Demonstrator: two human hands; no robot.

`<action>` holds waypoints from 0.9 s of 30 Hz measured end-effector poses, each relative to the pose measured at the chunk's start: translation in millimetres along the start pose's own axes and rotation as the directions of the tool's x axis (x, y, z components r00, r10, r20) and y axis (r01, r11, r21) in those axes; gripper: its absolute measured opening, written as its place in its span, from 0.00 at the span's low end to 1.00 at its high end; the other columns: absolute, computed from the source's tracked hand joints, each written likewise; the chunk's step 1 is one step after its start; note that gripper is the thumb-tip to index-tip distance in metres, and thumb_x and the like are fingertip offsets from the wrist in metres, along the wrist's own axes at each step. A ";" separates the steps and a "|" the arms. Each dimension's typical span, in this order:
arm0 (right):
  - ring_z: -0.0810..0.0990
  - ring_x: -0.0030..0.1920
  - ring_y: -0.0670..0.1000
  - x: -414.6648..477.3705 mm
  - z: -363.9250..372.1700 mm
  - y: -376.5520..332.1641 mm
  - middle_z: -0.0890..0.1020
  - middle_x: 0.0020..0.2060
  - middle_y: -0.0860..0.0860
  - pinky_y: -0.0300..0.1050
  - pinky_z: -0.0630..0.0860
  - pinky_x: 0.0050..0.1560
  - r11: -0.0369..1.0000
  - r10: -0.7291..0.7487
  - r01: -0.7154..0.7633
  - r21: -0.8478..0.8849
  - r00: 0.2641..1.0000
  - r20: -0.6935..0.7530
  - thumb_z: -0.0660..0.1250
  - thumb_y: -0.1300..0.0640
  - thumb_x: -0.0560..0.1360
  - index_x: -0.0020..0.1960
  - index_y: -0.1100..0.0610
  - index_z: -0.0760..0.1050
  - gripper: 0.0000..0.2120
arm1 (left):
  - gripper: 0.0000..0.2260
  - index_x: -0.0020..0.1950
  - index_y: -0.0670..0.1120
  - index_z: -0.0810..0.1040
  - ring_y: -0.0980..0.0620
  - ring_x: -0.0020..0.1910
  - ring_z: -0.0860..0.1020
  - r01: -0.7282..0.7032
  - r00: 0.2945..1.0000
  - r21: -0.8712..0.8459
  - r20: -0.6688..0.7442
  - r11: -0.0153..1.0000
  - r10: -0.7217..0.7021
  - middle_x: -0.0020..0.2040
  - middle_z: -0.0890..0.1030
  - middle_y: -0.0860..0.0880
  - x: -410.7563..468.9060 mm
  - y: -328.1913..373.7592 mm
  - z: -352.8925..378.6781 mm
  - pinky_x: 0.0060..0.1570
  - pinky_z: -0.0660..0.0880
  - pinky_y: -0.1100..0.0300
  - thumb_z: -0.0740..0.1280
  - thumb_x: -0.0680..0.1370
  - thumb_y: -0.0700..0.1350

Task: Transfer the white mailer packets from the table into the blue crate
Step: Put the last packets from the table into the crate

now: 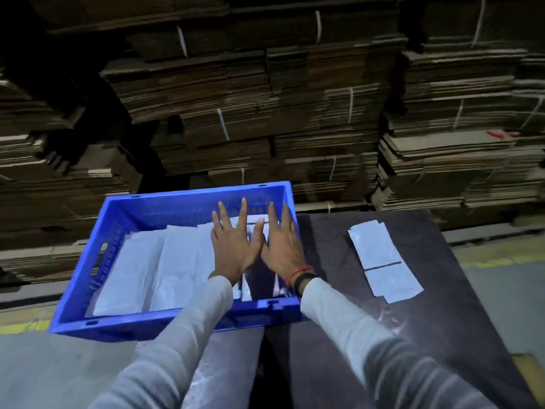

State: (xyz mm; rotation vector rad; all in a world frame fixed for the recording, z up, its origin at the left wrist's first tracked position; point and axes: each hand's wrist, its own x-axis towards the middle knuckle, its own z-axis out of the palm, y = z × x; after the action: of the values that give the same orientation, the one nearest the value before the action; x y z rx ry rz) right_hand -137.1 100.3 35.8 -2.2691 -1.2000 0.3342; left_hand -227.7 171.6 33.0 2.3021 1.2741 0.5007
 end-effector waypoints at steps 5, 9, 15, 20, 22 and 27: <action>0.58 0.75 0.60 5.5 -64.4 73.9 0.55 0.77 0.59 0.57 0.63 0.71 0.999 -0.023 0.027 0.017 0.981 -0.191 0.64 0.52 0.76 0.78 0.54 0.53 0.35 | 0.30 0.79 0.52 0.57 0.39 0.77 0.56 -0.220 0.969 -0.084 -0.131 0.972 0.208 0.78 0.55 0.38 4.6 105.0 15.9 0.71 0.61 0.45 0.55 0.80 0.61; 0.64 0.71 0.64 -5.0 -87.5 173.9 0.61 0.74 0.64 0.56 0.65 0.66 0.977 0.170 -0.191 -0.098 0.967 -0.192 0.61 0.53 0.78 0.78 0.57 0.56 0.31 | 0.30 0.78 0.47 0.61 0.39 0.73 0.64 -0.270 0.963 -0.162 -0.049 0.949 0.266 0.75 0.62 0.37 -13.3 170.1 71.2 0.68 0.66 0.50 0.60 0.78 0.57; 0.58 0.74 0.63 -44.9 -89.3 300.6 0.58 0.75 0.63 0.54 0.59 0.71 0.895 0.398 -0.375 -0.240 0.915 0.058 0.64 0.50 0.75 0.78 0.58 0.51 0.37 | 0.32 0.79 0.54 0.54 0.35 0.71 0.66 0.097 0.919 -0.224 0.395 0.970 0.000 0.73 0.63 0.35 -51.3 201.1 188.0 0.66 0.67 0.49 0.62 0.79 0.57; 0.49 0.78 0.56 -58.2 -65.6 328.8 0.53 0.78 0.57 0.52 0.50 0.76 0.952 0.244 -0.179 -0.250 0.934 0.261 0.66 0.50 0.72 0.79 0.55 0.50 0.41 | 0.36 0.80 0.58 0.49 0.36 0.71 0.67 0.277 0.821 -0.121 0.546 0.953 -0.169 0.71 0.63 0.35 -57.4 191.9 238.2 0.69 0.65 0.52 0.63 0.77 0.63; 0.52 0.78 0.55 -61.6 -56.8 322.0 0.57 0.78 0.54 0.51 0.48 0.77 0.978 0.136 -0.086 -0.189 0.953 0.269 0.63 0.52 0.72 0.78 0.56 0.55 0.37 | 0.37 0.79 0.60 0.48 0.37 0.71 0.67 0.280 0.825 -0.023 0.517 0.960 -0.229 0.70 0.64 0.33 -55.5 184.4 246.5 0.69 0.66 0.51 0.60 0.75 0.68; 0.62 0.75 0.59 -59.6 -42.7 320.6 0.68 0.73 0.56 0.56 0.57 0.74 0.983 0.130 -0.127 -0.131 0.991 0.016 0.56 0.54 0.73 0.73 0.54 0.67 0.28 | 0.40 0.79 0.61 0.49 0.36 0.73 0.60 0.274 0.865 0.222 0.368 0.936 -0.340 0.74 0.58 0.34 -44.3 169.3 249.2 0.67 0.63 0.42 0.57 0.72 0.74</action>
State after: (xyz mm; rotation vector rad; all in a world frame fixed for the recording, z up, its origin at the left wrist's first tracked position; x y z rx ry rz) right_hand 67.7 -108.8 -114.4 -2.4683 -1.1186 0.3418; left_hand -4.2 1.0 -83.9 2.1138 1.4685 -0.1891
